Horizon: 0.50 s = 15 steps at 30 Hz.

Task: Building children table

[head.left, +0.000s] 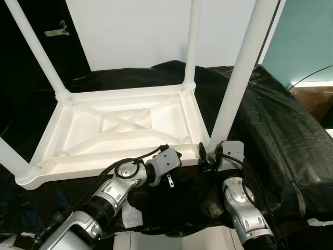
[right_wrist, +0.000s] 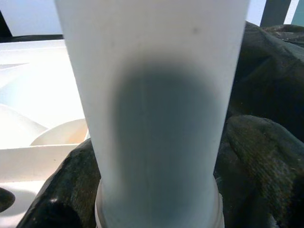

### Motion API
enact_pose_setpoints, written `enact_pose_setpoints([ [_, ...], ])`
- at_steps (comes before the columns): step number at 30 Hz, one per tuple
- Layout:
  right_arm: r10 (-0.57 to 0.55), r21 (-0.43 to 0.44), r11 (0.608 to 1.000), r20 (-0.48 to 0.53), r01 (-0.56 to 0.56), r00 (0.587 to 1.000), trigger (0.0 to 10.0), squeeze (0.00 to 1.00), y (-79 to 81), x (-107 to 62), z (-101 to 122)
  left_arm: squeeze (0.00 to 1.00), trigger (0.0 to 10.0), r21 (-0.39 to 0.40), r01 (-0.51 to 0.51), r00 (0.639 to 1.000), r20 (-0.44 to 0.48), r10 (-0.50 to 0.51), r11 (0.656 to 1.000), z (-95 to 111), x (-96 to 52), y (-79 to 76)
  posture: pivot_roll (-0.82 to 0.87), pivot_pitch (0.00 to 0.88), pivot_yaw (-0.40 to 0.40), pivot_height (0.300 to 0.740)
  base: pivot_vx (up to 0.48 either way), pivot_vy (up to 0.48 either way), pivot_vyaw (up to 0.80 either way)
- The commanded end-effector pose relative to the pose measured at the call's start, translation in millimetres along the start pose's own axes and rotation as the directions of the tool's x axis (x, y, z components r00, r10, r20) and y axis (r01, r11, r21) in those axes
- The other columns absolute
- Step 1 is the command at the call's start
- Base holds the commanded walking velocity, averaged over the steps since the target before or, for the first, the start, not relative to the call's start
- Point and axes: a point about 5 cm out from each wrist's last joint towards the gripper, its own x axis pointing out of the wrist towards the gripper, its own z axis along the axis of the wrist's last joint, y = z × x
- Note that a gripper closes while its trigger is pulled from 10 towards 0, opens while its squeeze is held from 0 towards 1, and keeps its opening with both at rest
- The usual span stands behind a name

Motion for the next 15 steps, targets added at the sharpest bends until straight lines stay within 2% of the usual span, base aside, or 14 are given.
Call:
enact_pose_setpoints([
  [1,-0.03,-0.003,1.0,-0.069,0.03,0.997,10.0,0.0,-10.3,-3.5,-13.8,0.24,10.0,-0.137,0.319,0.932,-0.131,-0.337,0.938,-38.2,-8.6,-31.9,-0.04,0.0,0.0,0.74,0.0,0.0,0.0],
  [15,-0.03,-0.003,1.0,-0.069,0.03,0.997,10.0,0.0,-10.3,-3.5,-13.8,0.24,10.0,-0.137,0.319,0.932,-0.131,-0.337,0.938,-38.2,-8.6,-31.9,-0.04,0.0,0.0,0.74,0.0,0.0,0.0],
])
